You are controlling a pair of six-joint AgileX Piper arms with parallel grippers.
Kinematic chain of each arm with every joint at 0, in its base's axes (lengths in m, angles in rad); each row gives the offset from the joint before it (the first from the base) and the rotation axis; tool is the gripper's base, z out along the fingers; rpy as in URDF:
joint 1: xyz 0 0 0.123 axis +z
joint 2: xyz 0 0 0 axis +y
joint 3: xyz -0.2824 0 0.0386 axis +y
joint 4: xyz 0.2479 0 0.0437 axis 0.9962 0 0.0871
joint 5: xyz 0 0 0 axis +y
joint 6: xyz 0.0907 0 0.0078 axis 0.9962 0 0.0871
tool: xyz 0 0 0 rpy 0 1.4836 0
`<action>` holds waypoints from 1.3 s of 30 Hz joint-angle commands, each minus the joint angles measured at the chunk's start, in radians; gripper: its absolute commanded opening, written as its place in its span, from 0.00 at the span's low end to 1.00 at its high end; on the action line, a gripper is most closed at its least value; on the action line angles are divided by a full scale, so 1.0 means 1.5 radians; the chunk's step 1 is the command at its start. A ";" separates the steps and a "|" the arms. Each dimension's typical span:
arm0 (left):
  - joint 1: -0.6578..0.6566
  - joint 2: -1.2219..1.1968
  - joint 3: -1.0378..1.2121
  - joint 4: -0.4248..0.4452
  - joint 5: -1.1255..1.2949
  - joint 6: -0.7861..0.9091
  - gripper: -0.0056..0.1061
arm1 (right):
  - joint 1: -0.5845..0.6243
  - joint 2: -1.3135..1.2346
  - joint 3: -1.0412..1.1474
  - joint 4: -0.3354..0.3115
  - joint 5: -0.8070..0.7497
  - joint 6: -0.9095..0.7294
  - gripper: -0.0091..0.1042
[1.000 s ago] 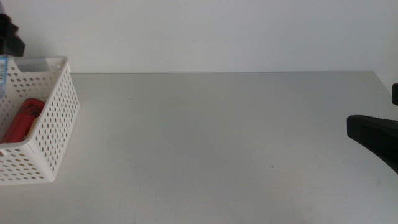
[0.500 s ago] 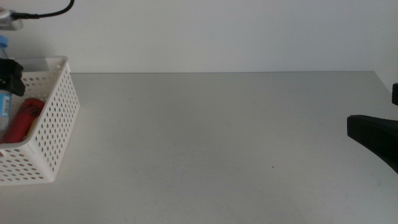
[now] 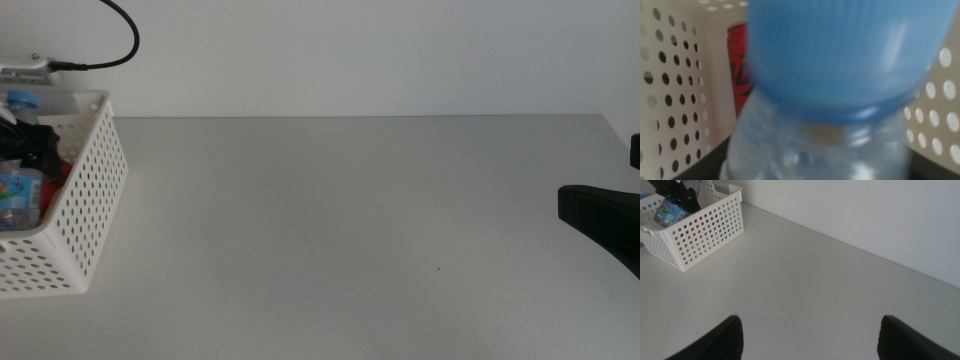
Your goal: Use arms to grab the bottles and put them into the dustbin to the left of the table.
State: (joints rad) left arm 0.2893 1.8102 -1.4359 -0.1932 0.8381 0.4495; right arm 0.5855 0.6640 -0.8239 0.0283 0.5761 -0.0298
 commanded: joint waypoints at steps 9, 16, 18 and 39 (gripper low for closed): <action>-0.001 -0.101 -0.037 -0.067 0.011 -0.005 0.89 | 0.002 -0.001 -0.018 -0.007 -0.045 -0.008 0.69; -0.001 -0.210 -0.020 -0.073 0.055 -0.047 0.85 | 0.002 -0.001 -0.018 -0.007 -0.045 -0.007 0.69; -0.008 -0.254 0.006 -0.088 0.058 -0.027 0.83 | 0.002 -0.001 -0.018 -0.007 -0.045 -0.007 0.69; -0.177 -0.729 0.307 -0.329 -0.236 0.224 0.78 | 0.002 -0.001 -0.018 -0.007 -0.045 -0.007 0.69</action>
State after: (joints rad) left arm 0.0297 0.7390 -0.9597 -0.6384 0.5594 0.7836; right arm 0.5855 0.6640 -0.8239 0.0283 0.5761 -0.0298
